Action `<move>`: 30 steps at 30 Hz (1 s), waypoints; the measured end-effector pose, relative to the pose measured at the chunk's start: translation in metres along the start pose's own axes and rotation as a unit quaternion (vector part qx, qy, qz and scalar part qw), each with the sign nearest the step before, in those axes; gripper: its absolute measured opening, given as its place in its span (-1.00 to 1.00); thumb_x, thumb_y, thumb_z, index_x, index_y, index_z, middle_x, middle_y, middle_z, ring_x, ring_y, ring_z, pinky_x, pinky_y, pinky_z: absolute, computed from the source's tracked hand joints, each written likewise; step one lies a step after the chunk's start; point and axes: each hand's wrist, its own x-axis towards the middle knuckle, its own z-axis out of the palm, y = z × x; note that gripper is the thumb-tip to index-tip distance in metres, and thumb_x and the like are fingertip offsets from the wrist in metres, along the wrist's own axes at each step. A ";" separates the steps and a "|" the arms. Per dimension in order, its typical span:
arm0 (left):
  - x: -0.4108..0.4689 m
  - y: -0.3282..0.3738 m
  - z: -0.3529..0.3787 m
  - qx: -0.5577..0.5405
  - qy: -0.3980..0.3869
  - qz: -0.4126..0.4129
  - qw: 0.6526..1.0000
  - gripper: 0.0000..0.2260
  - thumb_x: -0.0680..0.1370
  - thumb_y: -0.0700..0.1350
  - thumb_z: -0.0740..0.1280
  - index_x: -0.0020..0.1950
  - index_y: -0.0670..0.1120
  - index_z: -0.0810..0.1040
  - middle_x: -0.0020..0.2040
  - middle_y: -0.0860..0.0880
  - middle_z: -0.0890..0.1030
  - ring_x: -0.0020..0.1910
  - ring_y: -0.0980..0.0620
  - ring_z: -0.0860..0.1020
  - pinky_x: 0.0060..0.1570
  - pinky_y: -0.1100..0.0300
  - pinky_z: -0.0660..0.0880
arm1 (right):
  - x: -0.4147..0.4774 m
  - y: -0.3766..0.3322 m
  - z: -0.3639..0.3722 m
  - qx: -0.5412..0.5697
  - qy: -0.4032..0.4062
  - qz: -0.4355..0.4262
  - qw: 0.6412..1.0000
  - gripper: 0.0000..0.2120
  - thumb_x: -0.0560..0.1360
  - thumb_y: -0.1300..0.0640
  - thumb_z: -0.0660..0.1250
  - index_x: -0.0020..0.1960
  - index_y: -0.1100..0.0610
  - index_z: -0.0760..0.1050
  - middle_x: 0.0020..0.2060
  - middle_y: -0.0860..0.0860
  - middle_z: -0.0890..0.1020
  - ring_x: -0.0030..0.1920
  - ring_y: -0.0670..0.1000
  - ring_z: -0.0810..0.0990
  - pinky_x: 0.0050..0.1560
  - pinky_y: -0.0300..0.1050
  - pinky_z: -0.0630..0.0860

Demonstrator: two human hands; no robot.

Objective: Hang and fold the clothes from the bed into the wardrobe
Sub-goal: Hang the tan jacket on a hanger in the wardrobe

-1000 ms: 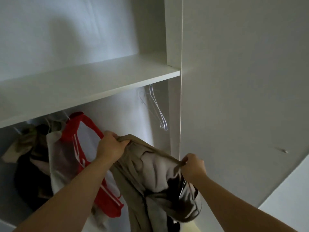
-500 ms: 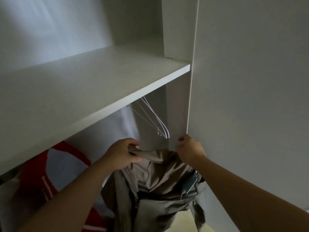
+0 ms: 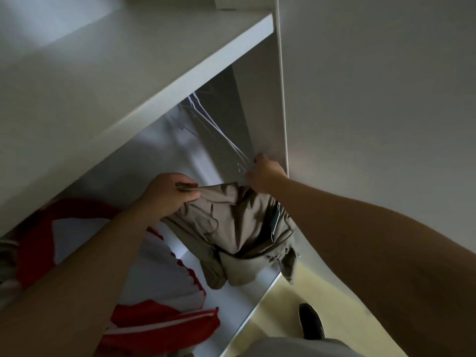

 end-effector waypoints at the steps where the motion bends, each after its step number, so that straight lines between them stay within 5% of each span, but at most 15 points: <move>1: 0.003 0.000 0.001 -0.006 0.004 -0.004 1.000 -0.84 0.39 -0.06 0.57 -0.08 0.10 0.69 -0.20 0.20 0.66 -0.17 0.26 0.61 -0.18 0.32 0.45 | 0.003 0.001 0.002 0.004 0.001 -0.001 1.000 -0.49 0.58 -0.01 0.24 0.45 0.17 0.24 0.26 0.24 0.52 0.22 0.30 0.53 0.15 0.03 0.51; 5: 0.010 0.001 0.006 -0.026 0.009 -0.010 1.000 -0.80 0.38 -0.10 0.58 -0.19 0.18 0.65 -0.25 0.23 0.66 -0.20 0.30 0.61 -0.21 0.35 0.43 | 0.005 0.004 0.009 0.012 0.012 -0.017 1.000 -0.69 0.59 0.06 0.20 0.28 0.18 0.36 0.11 0.25 0.59 0.07 0.29 0.58 -0.01 0.01 0.50; 9: 0.020 0.004 0.002 -0.044 0.007 -0.017 0.999 -0.84 0.40 -0.11 0.57 -0.06 0.05 0.70 -0.14 0.13 0.67 -0.13 0.20 0.62 -0.17 0.31 0.46 | 0.003 0.004 0.014 -0.004 0.026 -0.013 1.000 -0.60 0.60 0.18 0.17 0.41 0.21 0.22 0.11 0.25 0.56 0.06 0.28 0.57 -0.07 0.03 0.48; 14: 0.027 0.015 -0.001 -0.058 0.001 -0.020 0.998 -0.84 0.42 -0.15 0.56 -0.09 0.06 0.66 -0.11 0.05 0.65 -0.08 0.07 0.61 0.01 0.21 0.49 | -0.008 -0.001 0.016 0.025 0.050 0.003 0.998 -0.73 0.61 0.24 0.12 0.29 0.19 0.18 0.05 0.24 0.56 -0.02 0.26 0.55 -0.09 0.05 0.45; 20: 0.033 0.023 0.004 -0.061 -0.003 -0.015 0.998 -0.82 0.41 -0.13 0.56 -0.11 0.10 0.65 -0.12 0.14 0.63 -0.07 0.15 0.59 0.03 0.27 0.46 | -0.015 -0.003 0.012 0.029 0.089 0.031 0.995 -0.60 0.53 0.35 0.10 0.33 0.20 0.13 0.06 0.22 0.55 -0.02 0.23 0.54 -0.09 0.05 0.42; 24: 0.030 0.022 0.005 -0.064 -0.012 -0.021 0.998 -0.77 0.34 -0.14 0.61 -0.10 0.08 0.67 -0.13 0.12 0.66 -0.12 0.20 0.60 -0.14 0.34 0.47 | -0.020 -0.007 0.010 0.008 0.047 -0.038 0.998 -0.64 0.57 0.28 0.10 0.36 0.19 0.18 0.04 0.24 0.55 -0.06 0.25 0.58 -0.11 0.06 0.51; 30: 0.019 0.017 0.000 -0.039 -0.026 -0.053 0.997 -0.69 0.29 -0.09 0.64 -0.04 0.00 0.65 -0.12 0.07 0.63 -0.15 0.15 0.59 -0.27 0.29 0.45 | -0.033 -0.015 0.000 -0.011 0.050 -0.200 0.979 -0.68 0.67 -0.14 0.04 0.24 0.06 0.30 -0.22 0.08 0.54 -0.20 0.23 0.57 -0.16 0.09 0.54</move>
